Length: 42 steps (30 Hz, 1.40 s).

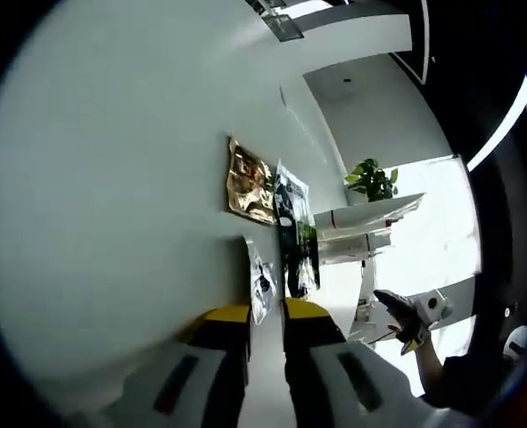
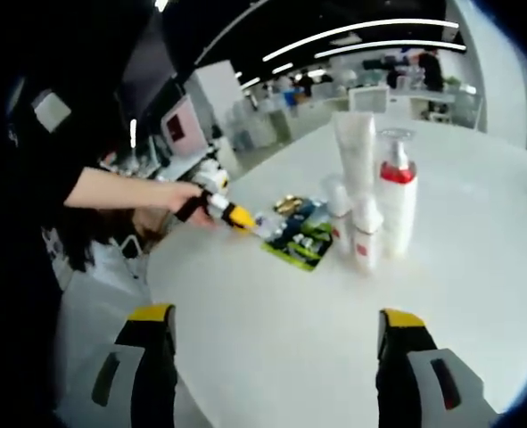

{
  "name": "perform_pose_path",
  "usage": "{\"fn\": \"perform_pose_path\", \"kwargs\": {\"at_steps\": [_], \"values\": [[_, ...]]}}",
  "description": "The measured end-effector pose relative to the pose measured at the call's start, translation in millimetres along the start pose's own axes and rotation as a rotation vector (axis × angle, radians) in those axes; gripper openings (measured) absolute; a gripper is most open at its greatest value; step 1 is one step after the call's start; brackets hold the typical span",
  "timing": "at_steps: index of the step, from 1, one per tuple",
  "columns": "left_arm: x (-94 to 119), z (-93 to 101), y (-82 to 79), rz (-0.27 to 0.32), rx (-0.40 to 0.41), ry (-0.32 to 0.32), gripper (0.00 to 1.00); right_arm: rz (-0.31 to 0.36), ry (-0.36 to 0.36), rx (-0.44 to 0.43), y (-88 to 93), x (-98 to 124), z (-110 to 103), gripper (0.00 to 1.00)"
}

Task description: Arrange the skincare products in the storage area until every visible bottle or jar stands upright without overlapping.

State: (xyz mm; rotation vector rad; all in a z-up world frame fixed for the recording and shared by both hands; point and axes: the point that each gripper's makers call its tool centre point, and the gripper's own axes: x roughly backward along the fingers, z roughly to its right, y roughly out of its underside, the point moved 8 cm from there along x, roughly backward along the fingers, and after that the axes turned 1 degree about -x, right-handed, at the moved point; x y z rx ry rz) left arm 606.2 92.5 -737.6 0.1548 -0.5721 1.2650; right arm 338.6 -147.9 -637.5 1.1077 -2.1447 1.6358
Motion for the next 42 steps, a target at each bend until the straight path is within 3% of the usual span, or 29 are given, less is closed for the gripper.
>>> {"fn": "perform_pose_path", "kwargs": {"at_steps": [23, 42], "values": [[6.6, 27.3, -0.9, -0.005, -0.085, -0.048, 0.48, 0.013, -0.005, -0.002, -1.1, 2.5, 0.5, 0.94], [21.2, 49.2, 10.0, 0.038, -0.24, -0.144, 0.68, 0.042, 0.03, 0.009, -8.1, 16.9, -6.4, 0.94]]}}
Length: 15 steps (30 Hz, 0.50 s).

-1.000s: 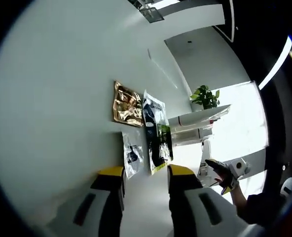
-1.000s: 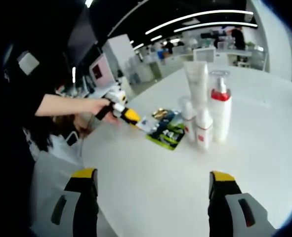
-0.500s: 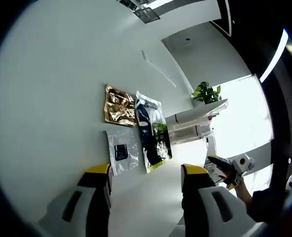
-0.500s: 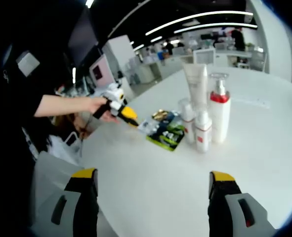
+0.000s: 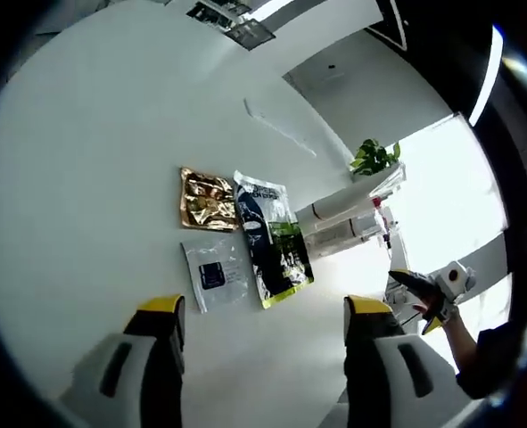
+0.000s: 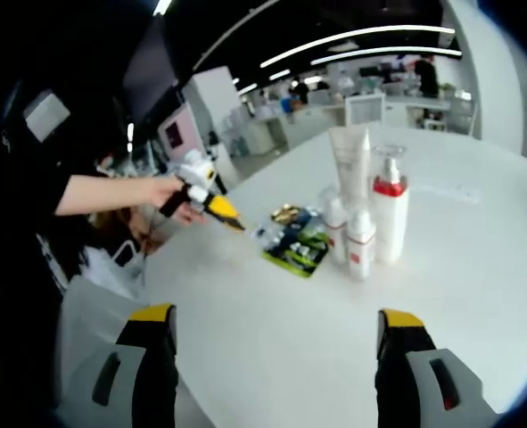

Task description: Arrange the skincare products in the storage area until every visible bottle or jar stands upright without overlapping.

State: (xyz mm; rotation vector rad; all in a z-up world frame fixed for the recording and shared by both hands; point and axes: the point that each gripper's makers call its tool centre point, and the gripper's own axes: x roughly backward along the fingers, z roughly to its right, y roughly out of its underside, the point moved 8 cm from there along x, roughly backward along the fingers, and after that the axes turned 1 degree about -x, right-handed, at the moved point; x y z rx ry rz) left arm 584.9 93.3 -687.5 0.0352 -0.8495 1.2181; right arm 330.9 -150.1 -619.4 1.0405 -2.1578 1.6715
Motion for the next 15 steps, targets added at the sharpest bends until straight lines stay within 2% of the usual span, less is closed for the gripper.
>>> {"fn": "perform_pose_path", "kwargs": {"at_steps": [4, 9, 11, 15], "values": [[8.2, 10.4, 7.2, 0.005, -0.084, -0.037, 0.72, 0.018, 0.012, 0.005, -3.2, 1.9, -1.9, 0.94], [22.4, 25.7, 19.3, 0.022, -0.123, -0.052, 0.76, 0.05, 0.02, 0.017, -9.8, 5.7, -6.1, 0.94], [27.4, 31.7, 24.4, 0.023, -0.145, -0.052, 0.81, 0.058, 0.024, 0.028, -12.6, 7.6, -7.0, 0.94], [42.1, 45.4, 33.2, 0.064, -0.212, -0.072, 0.85, 0.075, 0.04, 0.046, -18.3, 13.1, -9.3, 0.98]]}}
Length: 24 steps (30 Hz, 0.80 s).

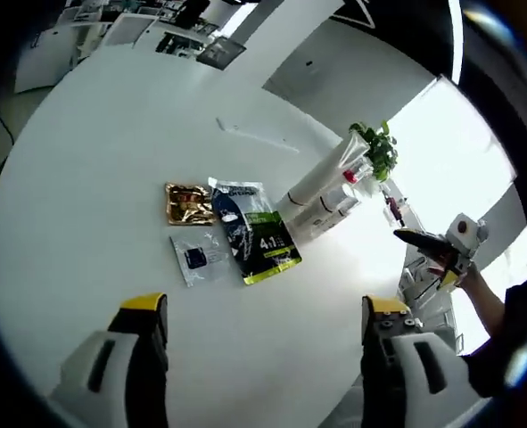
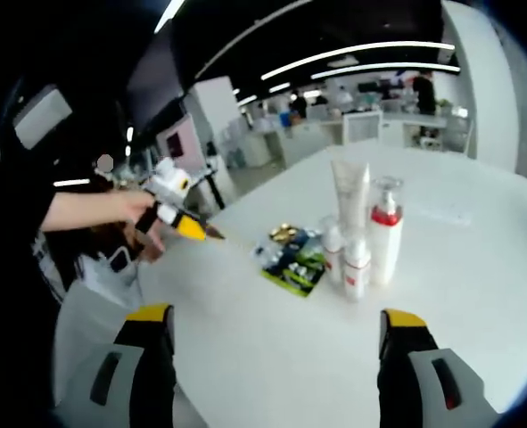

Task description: Arrange the skincare products in the storage area until every visible bottle or jar stands upright without overlapping.

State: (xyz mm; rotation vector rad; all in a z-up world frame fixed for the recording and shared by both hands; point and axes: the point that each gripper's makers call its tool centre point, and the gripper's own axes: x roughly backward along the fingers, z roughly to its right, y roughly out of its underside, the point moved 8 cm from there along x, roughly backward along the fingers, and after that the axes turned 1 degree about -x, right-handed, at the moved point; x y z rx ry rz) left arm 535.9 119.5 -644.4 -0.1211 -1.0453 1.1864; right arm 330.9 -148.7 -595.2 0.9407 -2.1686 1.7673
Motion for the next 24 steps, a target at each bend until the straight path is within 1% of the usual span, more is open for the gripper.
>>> {"fn": "perform_pose_path", "kwargs": {"at_steps": [1, 4, 5, 10, 12, 16, 19, 20, 22, 23, 24], "values": [[4.4, 3.4, 1.3, 0.014, 0.005, 0.003, 0.86, 0.006, 0.003, 0.004, -2.3, 2.5, -1.9, 0.99], [15.1, 9.7, 3.4, 0.031, 0.004, -0.005, 0.88, 0.028, 0.004, 0.015, -7.4, 8.6, -5.9, 0.99], [20.1, 12.6, 4.3, 0.041, -0.015, -0.016, 0.9, 0.034, 0.005, 0.015, -8.5, 10.0, -6.8, 0.99], [39.6, 20.4, 6.8, 0.071, -0.051, -0.052, 0.99, 0.053, -0.002, 0.046, -13.5, 17.4, -16.1, 0.99], [48.9, 25.3, 7.6, 0.076, -0.059, -0.063, 0.99, 0.059, -0.001, 0.053, -15.0, 20.6, -18.8, 0.99], [63.9, 35.8, 7.8, 0.102, -0.097, -0.063, 0.99, 0.084, 0.002, 0.068, -19.5, 30.8, -26.7, 0.99], [74.1, 45.4, 7.1, 0.147, -0.139, -0.071, 0.99, 0.09, 0.016, 0.09, -21.4, 38.3, -31.9, 0.99], [76.4, 47.2, 6.9, 0.154, -0.155, -0.073, 0.99, 0.092, 0.017, 0.092, -21.8, 39.3, -32.5, 0.99], [83.2, 51.4, 7.3, 0.158, -0.195, -0.092, 0.99, 0.117, 0.017, 0.1, -25.1, 43.6, -36.9, 0.99], [87.9, 54.1, 7.8, 0.162, -0.225, -0.102, 0.99, 0.127, 0.016, 0.107, -26.9, 46.3, -39.2, 0.99], [91.3, 56.7, 8.7, 0.164, -0.233, -0.107, 0.99, 0.132, 0.018, 0.113, -28.1, 48.2, -40.4, 0.99]]}}
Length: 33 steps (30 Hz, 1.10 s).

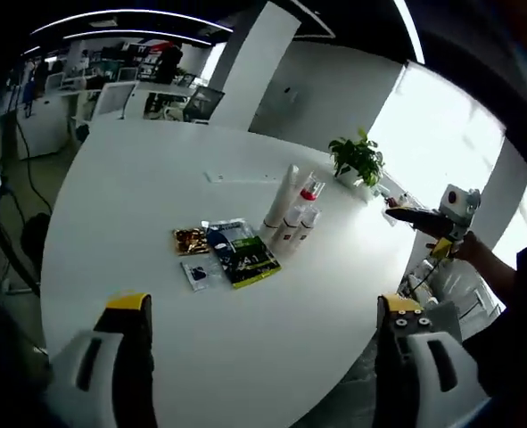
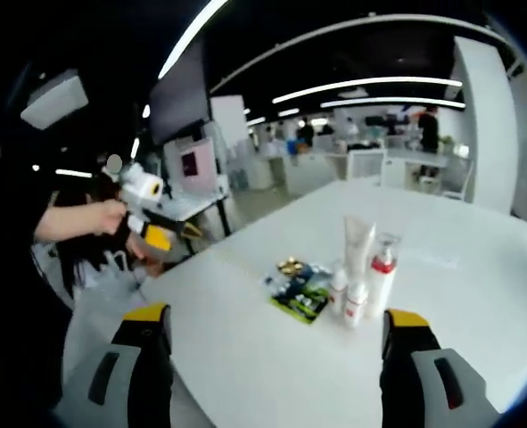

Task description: Arrange the skincare products in the storage area until every visible bottle or jar stands upright without overlapping.

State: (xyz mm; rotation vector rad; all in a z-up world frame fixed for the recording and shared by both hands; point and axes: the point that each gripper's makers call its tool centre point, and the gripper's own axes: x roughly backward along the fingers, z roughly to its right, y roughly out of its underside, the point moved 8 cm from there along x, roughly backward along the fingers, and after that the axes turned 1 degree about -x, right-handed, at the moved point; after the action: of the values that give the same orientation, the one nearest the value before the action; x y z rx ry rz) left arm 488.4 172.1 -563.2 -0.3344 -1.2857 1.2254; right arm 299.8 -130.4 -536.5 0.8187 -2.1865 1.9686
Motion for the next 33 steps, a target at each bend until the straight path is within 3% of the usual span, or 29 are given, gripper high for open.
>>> {"fn": "perform_pose_path", "kwargs": {"at_steps": [5, 14, 18, 21, 27, 33], "values": [[19.0, 7.0, 4.1, -0.009, -0.033, -0.053, 0.99, -0.001, 0.02, 0.035, -3.1, 11.1, -1.6, 0.99], [40.3, 30.3, 13.9, -0.01, -0.114, -0.085, 0.99, -0.022, 0.032, 0.067, 5.2, 36.4, -5.5, 0.99], [54.5, 37.4, 22.0, 0.086, -0.059, -0.098, 0.99, -0.016, 0.041, 0.049, 14.3, 45.6, -8.7, 0.99], [66.5, 41.7, 32.3, 0.114, -0.038, -0.107, 0.99, -0.004, 0.052, 0.022, 19.3, 49.9, -8.1, 0.99], [79.4, 42.3, 45.6, 0.113, -0.024, -0.121, 0.99, 0.023, 0.062, -0.016, 23.5, 52.3, -7.5, 0.99], [79.7, 37.2, 44.0, 0.113, -0.014, -0.14, 0.99, 0.009, 0.05, -0.021, 29.5, 47.9, -12.7, 0.99]]}}
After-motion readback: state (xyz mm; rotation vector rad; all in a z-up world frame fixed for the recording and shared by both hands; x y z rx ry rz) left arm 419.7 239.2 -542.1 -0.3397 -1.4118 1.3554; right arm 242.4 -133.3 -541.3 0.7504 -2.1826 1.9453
